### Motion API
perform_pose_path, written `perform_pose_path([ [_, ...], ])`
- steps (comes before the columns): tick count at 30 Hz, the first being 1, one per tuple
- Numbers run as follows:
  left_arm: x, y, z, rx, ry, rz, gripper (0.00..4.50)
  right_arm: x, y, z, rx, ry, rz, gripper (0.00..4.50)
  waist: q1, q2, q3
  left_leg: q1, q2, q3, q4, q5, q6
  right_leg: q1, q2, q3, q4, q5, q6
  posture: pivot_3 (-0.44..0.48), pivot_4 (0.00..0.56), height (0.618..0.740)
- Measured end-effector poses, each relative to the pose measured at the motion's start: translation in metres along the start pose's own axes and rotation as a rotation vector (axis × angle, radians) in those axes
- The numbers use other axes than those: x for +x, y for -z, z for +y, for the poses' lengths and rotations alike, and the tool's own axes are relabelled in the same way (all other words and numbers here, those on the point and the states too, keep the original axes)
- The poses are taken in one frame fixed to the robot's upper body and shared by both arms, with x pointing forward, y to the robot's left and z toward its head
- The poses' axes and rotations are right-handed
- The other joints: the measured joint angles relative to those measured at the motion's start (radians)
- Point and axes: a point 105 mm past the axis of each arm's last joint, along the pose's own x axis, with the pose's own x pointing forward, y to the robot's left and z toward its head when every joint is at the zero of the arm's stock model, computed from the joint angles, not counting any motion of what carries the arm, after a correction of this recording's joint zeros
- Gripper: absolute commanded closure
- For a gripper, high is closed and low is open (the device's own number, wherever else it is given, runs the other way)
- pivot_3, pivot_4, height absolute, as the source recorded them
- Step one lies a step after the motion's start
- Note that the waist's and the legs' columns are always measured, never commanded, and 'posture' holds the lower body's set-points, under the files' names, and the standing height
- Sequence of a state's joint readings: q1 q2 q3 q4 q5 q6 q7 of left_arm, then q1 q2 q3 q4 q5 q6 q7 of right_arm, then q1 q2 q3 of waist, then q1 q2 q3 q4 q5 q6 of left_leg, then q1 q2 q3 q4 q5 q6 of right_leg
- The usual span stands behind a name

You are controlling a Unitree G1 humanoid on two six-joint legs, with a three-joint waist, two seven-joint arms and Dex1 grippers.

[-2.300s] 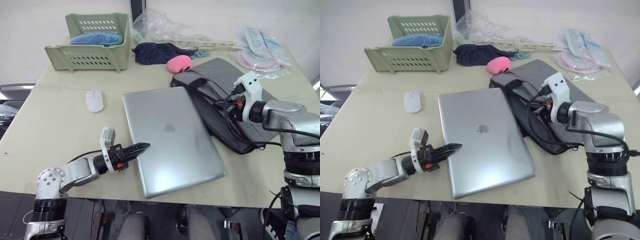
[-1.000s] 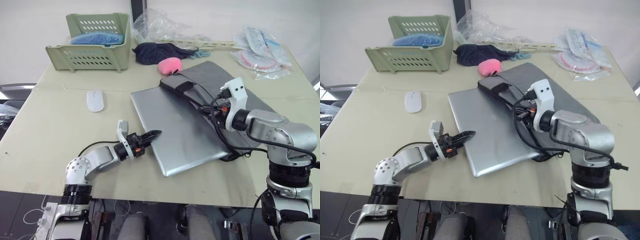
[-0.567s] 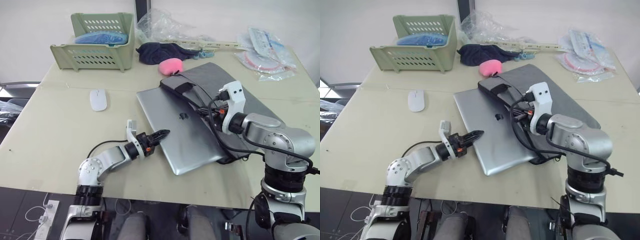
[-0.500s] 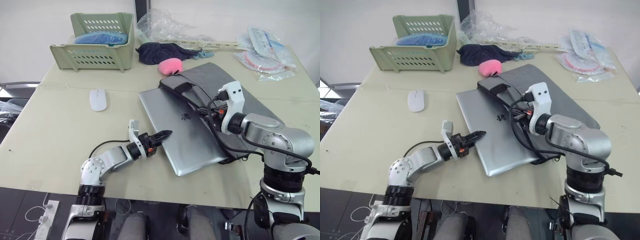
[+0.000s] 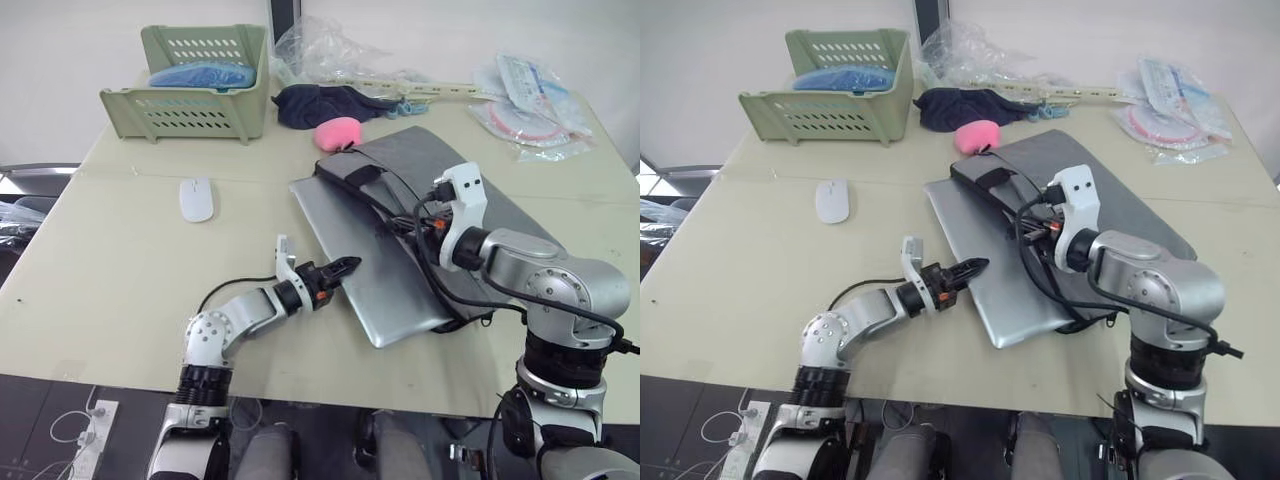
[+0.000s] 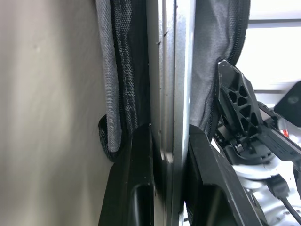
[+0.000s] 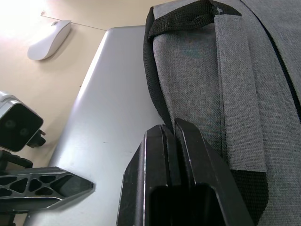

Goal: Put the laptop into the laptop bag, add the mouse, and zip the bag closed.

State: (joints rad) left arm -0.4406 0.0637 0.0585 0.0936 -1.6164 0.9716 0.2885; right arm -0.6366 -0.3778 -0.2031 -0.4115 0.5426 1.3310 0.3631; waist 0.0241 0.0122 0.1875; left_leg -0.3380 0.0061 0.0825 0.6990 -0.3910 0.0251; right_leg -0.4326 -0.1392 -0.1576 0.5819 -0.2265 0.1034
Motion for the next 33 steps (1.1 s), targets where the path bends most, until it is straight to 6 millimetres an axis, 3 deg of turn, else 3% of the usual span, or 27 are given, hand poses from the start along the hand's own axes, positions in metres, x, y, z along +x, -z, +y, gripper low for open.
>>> perform_pose_path([
  [33, 0.057, 0.004, -0.006, 0.017, -0.026, 0.004, 4.26, -0.003, 0.001, 0.009, 0.045, 0.000, 0.011, 4.47, 0.004, 0.000, 0.000, -0.004, 0.003, -0.002, -0.001, 0.000, 0.000, 0.000, 0.005, -0.002, -0.007, 0.000, 0.000, 0.000, 0.150, 0.740],
])
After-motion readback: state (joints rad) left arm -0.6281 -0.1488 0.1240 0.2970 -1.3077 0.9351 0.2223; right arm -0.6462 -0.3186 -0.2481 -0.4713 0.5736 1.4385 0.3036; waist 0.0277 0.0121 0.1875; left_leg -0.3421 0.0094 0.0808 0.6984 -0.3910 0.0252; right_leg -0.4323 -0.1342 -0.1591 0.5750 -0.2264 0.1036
